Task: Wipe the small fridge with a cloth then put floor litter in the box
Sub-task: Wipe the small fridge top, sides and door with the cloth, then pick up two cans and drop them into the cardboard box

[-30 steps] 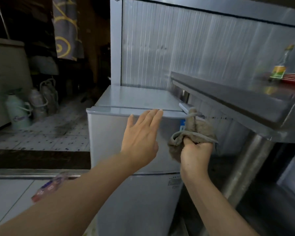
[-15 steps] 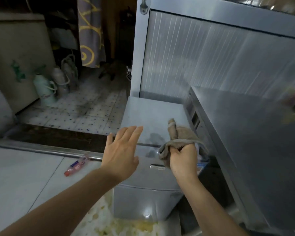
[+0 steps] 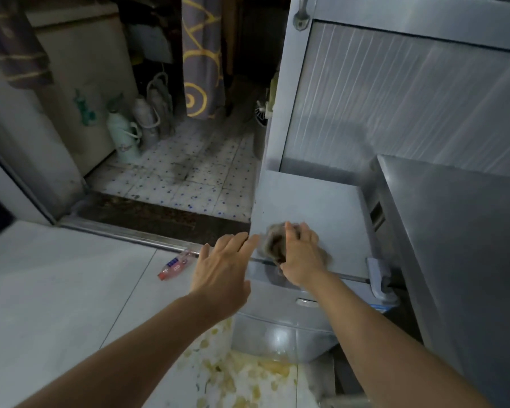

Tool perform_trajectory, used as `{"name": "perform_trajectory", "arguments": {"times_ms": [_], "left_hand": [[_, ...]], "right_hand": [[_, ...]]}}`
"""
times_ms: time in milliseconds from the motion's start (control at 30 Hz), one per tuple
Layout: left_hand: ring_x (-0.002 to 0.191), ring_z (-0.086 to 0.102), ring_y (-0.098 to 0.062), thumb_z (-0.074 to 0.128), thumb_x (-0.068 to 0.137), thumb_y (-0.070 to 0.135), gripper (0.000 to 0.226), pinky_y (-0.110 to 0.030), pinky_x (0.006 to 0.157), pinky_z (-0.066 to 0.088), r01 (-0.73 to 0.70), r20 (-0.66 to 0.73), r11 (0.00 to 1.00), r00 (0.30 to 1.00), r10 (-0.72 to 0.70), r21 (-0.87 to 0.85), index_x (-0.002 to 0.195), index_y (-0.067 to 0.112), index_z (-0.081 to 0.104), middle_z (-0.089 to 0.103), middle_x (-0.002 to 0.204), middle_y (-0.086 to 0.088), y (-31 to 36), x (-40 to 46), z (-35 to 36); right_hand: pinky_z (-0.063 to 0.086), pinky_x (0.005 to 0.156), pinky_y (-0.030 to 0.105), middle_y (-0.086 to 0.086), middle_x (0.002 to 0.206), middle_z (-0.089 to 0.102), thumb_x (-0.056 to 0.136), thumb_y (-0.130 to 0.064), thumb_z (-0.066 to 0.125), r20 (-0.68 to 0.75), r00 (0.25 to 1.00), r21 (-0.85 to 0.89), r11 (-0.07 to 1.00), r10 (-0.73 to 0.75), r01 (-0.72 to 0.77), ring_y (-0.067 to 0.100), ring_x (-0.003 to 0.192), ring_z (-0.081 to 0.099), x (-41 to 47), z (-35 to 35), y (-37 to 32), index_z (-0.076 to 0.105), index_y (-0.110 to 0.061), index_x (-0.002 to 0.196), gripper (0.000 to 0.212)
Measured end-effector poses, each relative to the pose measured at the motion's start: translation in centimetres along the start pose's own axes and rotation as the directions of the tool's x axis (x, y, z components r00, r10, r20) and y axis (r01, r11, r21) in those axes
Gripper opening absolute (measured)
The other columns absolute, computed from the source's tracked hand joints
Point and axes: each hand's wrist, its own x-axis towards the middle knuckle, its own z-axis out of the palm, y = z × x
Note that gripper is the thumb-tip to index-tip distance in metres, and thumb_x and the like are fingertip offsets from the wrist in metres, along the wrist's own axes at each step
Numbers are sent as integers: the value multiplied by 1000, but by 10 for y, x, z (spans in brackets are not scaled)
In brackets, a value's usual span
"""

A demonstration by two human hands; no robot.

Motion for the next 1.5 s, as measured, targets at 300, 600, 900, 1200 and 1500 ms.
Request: {"name": "perform_trajectory", "arguments": {"times_ms": [300, 600, 900, 1200, 1500], "left_hand": [[134, 28, -15, 64, 82, 29, 79, -37, 108, 29, -14, 54, 999, 998, 16, -37, 147, 27, 19, 30, 148, 8, -27, -33, -33], [135, 32, -19, 63, 82, 30, 73, -43, 109, 27, -27, 201, 994, 978, 47, -103, 145, 25, 25, 36, 148, 4, -25, -108, -53], [136, 32, -20, 61, 85, 31, 74, -42, 109, 28, 20, 365, 995, 931, 15, -93, 147, 22, 21, 34, 150, 2, -7, -208, -25], [135, 35, -23, 60, 86, 30, 73, -40, 107, 31, 74, 477, 996, 878, -43, -46, 147, 20, 21, 35, 150, 0, 11, -304, 31], [135, 35, -22, 59, 86, 30, 72, -39, 106, 31, 170, 602, 985, 789, -126, -17, 147, 20, 22, 34, 151, 0, -20, -376, 147]], "right_hand": [[17, 115, 37, 12, 150, 17, 85, -23, 63, 64, 996, 65, 996, 64, -68, 33, 139, 11, -57, -10, -26, 18, -12, 145, 76], [28, 111, 40, 10, 144, 24, 84, -29, 65, 57, 986, 134, 977, 159, -165, 29, 134, 21, -174, -19, -57, 27, -16, 140, 69], [27, 112, 34, 7, 153, 12, 87, -29, 63, 164, 947, 178, 936, 277, -305, 28, 140, 15, -299, 31, -44, 24, -19, 143, 69], [24, 113, 32, 8, 155, 11, 89, -29, 60, 303, 907, 238, 898, 294, -371, 26, 142, 10, -385, 110, -13, 21, -16, 146, 70], [21, 110, 27, 10, 147, 28, 88, -25, 60, 384, 858, 274, 846, 340, -458, 25, 136, 25, -428, 243, 11, 22, -8, 144, 69]]}}
